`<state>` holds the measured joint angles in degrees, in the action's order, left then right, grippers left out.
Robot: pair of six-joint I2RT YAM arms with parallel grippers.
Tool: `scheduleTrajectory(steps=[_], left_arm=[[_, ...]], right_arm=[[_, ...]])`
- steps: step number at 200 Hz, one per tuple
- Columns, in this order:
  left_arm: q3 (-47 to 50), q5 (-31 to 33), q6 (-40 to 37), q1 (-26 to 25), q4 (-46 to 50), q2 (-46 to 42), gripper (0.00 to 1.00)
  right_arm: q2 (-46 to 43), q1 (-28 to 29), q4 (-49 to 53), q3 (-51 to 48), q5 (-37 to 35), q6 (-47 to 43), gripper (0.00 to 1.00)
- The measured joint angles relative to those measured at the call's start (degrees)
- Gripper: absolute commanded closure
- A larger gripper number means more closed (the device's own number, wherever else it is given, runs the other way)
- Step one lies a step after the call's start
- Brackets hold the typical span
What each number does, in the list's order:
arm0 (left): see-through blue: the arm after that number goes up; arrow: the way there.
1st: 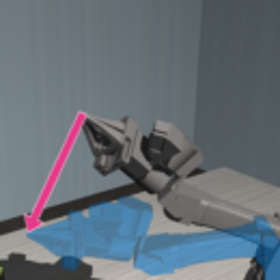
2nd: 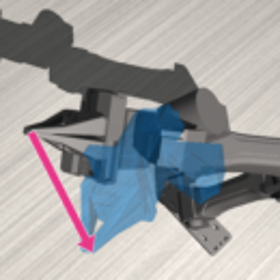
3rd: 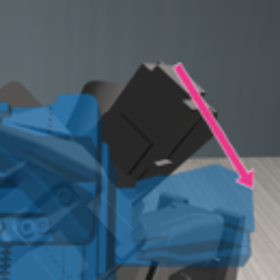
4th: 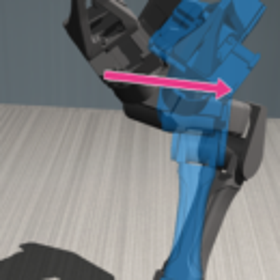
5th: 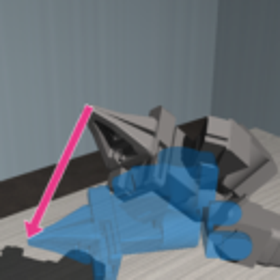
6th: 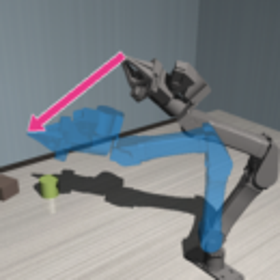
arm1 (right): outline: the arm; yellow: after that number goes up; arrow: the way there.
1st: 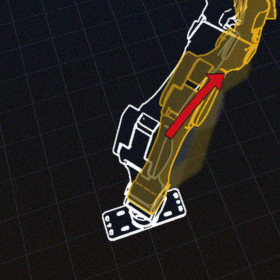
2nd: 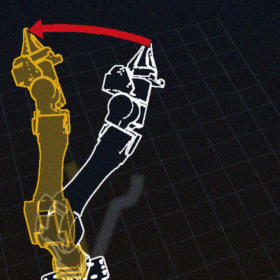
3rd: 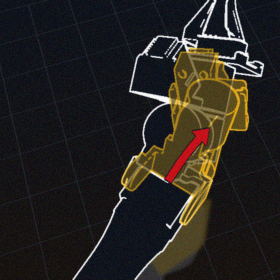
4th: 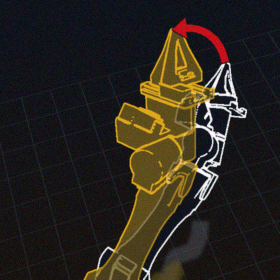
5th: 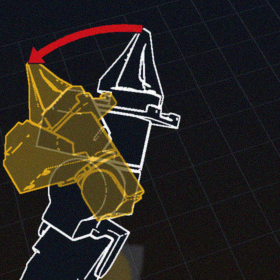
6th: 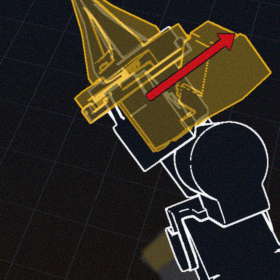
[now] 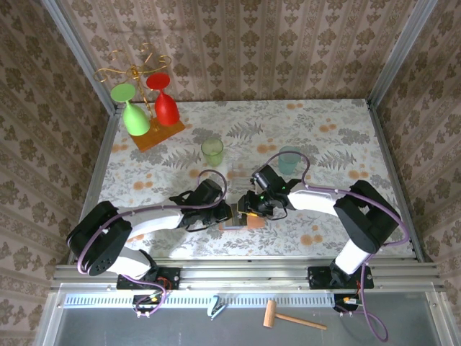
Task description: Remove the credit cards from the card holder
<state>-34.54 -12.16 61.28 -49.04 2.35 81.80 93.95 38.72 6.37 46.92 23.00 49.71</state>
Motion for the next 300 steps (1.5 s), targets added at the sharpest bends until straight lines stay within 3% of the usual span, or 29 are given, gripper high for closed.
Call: scheduleTrajectory(steps=[116,300], left_arm=[[-4.4,-1.8,-1.0,-0.1,0.8,5.5,0.87],[-4.3,-1.9,-1.0,-0.1,0.4,5.6,0.88]], right_arm=[[-0.1,-1.7,-1.2,-0.8,2.8,0.0,0.65],[1.8,-1.8,-1.2,-0.8,3.4,-1.1,0.67]])
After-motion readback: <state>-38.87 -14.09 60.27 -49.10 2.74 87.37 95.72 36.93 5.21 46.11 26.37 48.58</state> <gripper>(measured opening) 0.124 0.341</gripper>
